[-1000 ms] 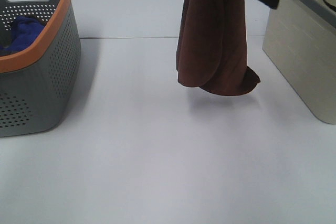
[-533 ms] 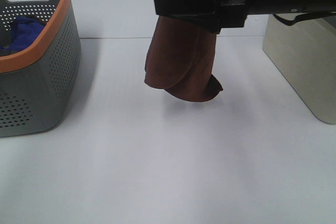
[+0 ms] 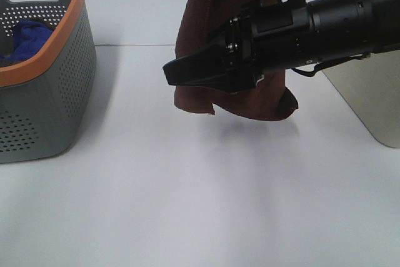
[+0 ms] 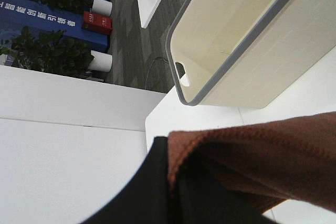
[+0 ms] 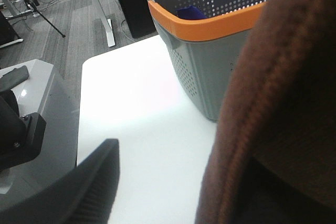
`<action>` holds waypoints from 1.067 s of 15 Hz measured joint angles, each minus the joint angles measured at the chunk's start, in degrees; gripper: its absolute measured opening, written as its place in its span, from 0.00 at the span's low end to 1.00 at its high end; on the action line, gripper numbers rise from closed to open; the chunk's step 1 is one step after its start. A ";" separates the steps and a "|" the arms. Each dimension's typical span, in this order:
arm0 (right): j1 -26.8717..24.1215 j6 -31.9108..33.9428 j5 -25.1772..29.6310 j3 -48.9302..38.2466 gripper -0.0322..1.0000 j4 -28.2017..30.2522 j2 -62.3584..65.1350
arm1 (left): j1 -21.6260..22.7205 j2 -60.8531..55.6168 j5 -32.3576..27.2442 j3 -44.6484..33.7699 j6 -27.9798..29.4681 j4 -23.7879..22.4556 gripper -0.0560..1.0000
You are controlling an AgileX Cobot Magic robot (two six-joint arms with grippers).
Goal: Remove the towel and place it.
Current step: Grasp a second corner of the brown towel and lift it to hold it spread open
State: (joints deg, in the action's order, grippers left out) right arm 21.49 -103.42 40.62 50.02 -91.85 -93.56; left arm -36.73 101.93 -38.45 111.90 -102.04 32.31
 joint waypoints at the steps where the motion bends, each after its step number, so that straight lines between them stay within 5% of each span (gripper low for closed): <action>1: 0.06 0.06 -0.69 0.00 0.48 0.00 -1.09 | 0.00 0.00 0.00 0.00 0.00 0.00 0.05; 6: 0.06 0.06 -5.16 0.00 0.35 0.34 -4.47 | 0.00 0.00 0.00 0.00 0.11 0.00 0.05; 10: 0.06 2.29 -6.70 0.00 0.05 0.57 -4.47 | 0.00 0.00 0.00 0.00 0.11 0.00 0.05; 13: 0.06 9.00 -7.16 0.00 0.03 8.37 -3.72 | 1.78 0.69 -0.23 0.00 3.72 -0.57 0.05; 16: 0.06 21.43 -12.61 0.00 0.03 22.75 3.21 | 3.90 1.32 -2.46 0.00 12.09 -6.07 0.05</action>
State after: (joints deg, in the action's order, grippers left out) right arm 21.54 -81.99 28.02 50.02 -69.10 -90.36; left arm -32.83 103.25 -40.91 111.90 -89.95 26.24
